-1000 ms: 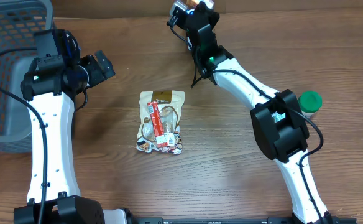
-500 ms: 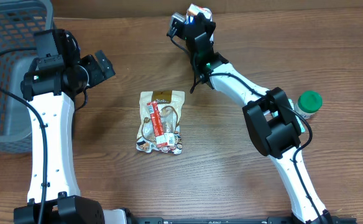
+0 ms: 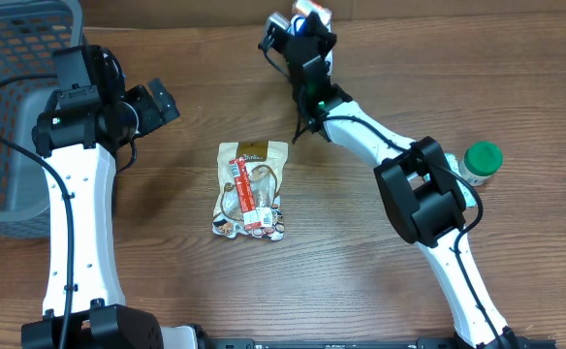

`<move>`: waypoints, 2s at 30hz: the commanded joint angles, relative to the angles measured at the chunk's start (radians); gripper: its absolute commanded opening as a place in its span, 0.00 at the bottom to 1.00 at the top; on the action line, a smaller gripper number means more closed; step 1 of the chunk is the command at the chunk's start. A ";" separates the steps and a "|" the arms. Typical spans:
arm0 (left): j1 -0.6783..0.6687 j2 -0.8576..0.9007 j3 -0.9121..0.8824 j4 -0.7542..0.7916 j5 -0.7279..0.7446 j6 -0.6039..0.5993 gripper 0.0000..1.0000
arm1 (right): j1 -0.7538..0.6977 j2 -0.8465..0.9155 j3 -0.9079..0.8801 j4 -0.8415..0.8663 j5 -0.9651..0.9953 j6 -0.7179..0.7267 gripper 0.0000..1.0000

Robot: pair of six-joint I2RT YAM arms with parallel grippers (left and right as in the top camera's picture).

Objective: Scan the item barcode
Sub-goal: 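Hold the orange pack in front of the white barcode scanner, then carry the orange pack right and lower it onto the wipes pack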

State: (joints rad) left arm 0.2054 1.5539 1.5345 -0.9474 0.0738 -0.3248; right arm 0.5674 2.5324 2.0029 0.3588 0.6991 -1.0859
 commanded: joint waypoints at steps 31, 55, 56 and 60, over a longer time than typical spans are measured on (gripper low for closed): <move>0.001 -0.023 0.012 0.002 -0.004 0.015 1.00 | -0.198 -0.684 -0.063 -1.822 -0.571 1.120 0.04; 0.001 -0.023 0.012 0.002 -0.004 0.015 1.00 | -0.445 -0.684 -0.624 -1.416 -0.513 1.120 0.04; 0.001 -0.023 0.012 0.002 -0.004 0.015 1.00 | -0.445 -0.684 -0.624 -1.415 -0.513 1.120 0.04; 0.001 -0.023 0.012 0.002 -0.003 0.015 1.00 | -0.445 -0.684 -0.624 -1.415 -0.513 1.120 0.04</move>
State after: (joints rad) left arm 0.2054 1.5539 1.5345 -0.9474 0.0738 -0.3248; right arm 0.1242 1.8511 1.3853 -1.0615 0.1757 0.0265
